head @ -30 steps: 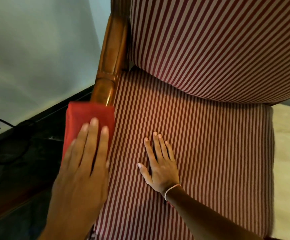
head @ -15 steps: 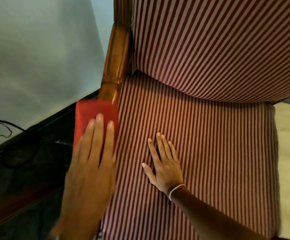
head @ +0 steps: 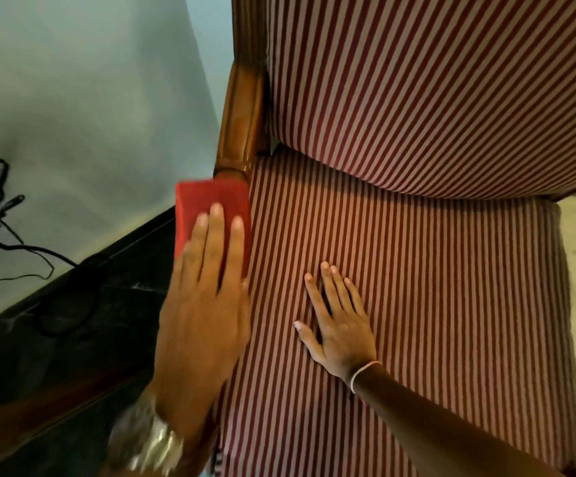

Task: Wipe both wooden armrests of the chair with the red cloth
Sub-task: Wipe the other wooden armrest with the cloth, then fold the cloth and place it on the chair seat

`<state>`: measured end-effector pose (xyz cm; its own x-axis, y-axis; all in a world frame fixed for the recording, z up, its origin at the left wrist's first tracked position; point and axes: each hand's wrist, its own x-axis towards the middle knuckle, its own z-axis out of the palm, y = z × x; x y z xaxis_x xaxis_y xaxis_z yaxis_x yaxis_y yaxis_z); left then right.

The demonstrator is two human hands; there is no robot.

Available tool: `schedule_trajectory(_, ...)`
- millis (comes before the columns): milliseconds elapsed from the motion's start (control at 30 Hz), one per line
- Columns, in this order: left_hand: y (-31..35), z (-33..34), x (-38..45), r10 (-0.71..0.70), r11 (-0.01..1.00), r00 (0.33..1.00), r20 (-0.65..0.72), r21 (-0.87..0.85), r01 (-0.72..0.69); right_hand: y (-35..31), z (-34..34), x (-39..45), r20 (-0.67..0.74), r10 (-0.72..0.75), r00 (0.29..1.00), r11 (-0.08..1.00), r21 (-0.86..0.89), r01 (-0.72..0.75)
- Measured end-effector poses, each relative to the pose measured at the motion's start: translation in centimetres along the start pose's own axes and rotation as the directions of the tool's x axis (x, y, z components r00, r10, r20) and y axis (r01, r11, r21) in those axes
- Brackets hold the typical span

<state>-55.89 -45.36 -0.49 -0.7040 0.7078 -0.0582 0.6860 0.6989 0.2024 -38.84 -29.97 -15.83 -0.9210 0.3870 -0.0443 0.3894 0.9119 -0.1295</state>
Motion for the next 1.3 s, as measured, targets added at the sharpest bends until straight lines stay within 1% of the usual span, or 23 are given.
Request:
schedule_trajectory(100,-0.7,0.3,-3.6,0.038,0.998,0.999,0.017,-0.052,-0.037,-0.1,-0.9,0.1,0.035,0.003,0.999,0.999,0.038,-0.004)
schedule_trajectory(167,-0.9,-0.4,-4.0,0.051,0.981,0.998,0.034,-0.191,-0.044,-1.1,-2.3,0.5,0.048,0.047,0.998,0.992,0.115,-0.052)
schedule_trajectory(200,-1.1,-0.8,-4.0,0.024,0.953,0.999,0.035,-0.304,-0.012,-1.8,-3.2,0.9,0.043,0.104,0.994,0.973,0.204,-0.111)
schedule_trajectory(233,-1.3,-1.3,-4.1,-0.051,0.905,0.997,0.052,-0.421,0.068,-2.7,-4.4,1.6,0.058,0.19,0.98,0.911,0.362,-0.198)
schedule_trajectory(267,-1.6,-1.9,-4.6,-0.159,0.839,0.984,0.078,-0.514,0.177,-3.8,-5.8,2.4,0.109,0.274,0.956,0.772,0.567,-0.286)
schedule_trajectory(300,-2.2,-2.0,-5.3,-0.273,0.769,0.956,0.102,-0.574,0.281,-4.9,-7.5,3.4,0.18,0.325,0.928,0.544,0.768,-0.339)
schedule_trajectory(333,-2.7,-2.2,-6.1,-0.38,0.693,0.914,0.141,-0.612,0.382,-5.9,-9.2,4.5,0.253,0.322,0.912,0.275,0.897,-0.346)
schedule_trajectory(367,-3.3,-2.4,-6.7,-0.453,0.612,0.869,0.198,-0.64,0.464,-6.8,-10.6,5.5,0.306,0.281,0.909,0.076,0.938,-0.339)
schedule_trajectory(400,-3.7,-2.6,-7.1,-0.486,0.545,0.833,0.263,-0.655,0.524,-7.6,-11.7,6.6,0.325,0.22,0.92,-0.014,0.944,-0.33)
schedule_trajectory(433,-4.0,-2.8,-7.6,-0.501,0.5,0.807,0.313,-0.657,0.565,-8.4,-12.5,7.4,0.312,0.154,0.938,-0.019,0.95,-0.313)
schedule_trajectory(467,-4.3,-2.8,-7.8,-0.511,0.477,0.791,0.337,-0.655,0.587,-9.1,-13.2,8.1,0.28,0.098,0.955,0.017,0.959,-0.283)
schedule_trajectory(533,-4.3,-3.0,-7.9,-0.53,0.47,0.787,0.316,-0.662,0.583,-10.4,-13.7,9.0,0.212,0.045,0.976,0.085,0.973,-0.215)
schedule_trajectory(567,-4.2,-3.2,-7.8,-0.532,0.481,0.795,0.29,-0.67,0.566,-10.6,-13.6,9.2,0.192,0.039,0.981,0.085,0.977,-0.195)
schedule_trajectory(667,-3.0,-3.8,-7.6,-0.522,0.558,0.831,0.194,-0.659,0.505,-10.4,-13.7,9.2,0.183,0.027,0.983,-0.009,0.983,-0.183)
schedule_trajectory(767,-1.2,-4.4,-7.4,-0.497,0.641,0.86,0.119,-0.617,0.456,-9.5,-13.9,8.3,0.19,0.066,0.98,-0.036,0.981,-0.188)
schedule_trajectory(833,0.4,-4.4,-7.4,-0.472,0.659,0.875,0.106,-0.617,0.43,-8.4,-14.5,7.4,0.2,0.1,0.975,-0.063,0.979,-0.194)
schedule_trajectory(867,1.1,-4.4,-7.4,-0.465,0.651,0.879,0.108,-0.631,0.421,-7.8,-14.9,7.0,0.217,0.11,0.97,-0.106,0.973,-0.206)
schedule_trajectory(933,3.5,-3.9,-7.4,-0.467,0.598,0.874,0.13,-0.682,0.421,-5.7,-16.1,6.0,0.271,0.117,0.955,-0.225,0.944,-0.24)
schedule_trajectory(1000,6.1,-3.4,-7.3,-0.477,0.51,0.862,0.17,-0.746,0.429,-3.3,-17.3,5.2,0.317,0.132,0.939,-0.325,0.909,-0.261)
schedule_trajectory(1067,9.3,-3.2,-6.9,-0.451,0.444,0.871,0.193,-0.798,0.407,-0.2,-18.8,4.3,0.34,0.15,0.928,-0.412,0.875,-0.254)
schedule_trajectory(1133,13.4,-2.9,-6.4,-0.402,0.386,0.89,0.217,-0.841,0.379,3.8,-20.4,3.0,0.354,0.149,0.923,-0.465,0.849,-0.251)
schedule_trajectory(1200,18.2,-2.2,-5.9,-0.328,0.326,0.91,0.253,-0.874,0.361,8.2,-22.3,1.3,0.354,0.149,0.923,-0.492,0.836,-0.241)
schedule_trajectory(1300,25.4,-1.2,-5.3,-0.214,0.238,0.926,0.312,-0.902,0.359,14.4,-24.9,-1.4,0.338,0.195,0.921,-0.525,0.829,-0.193)
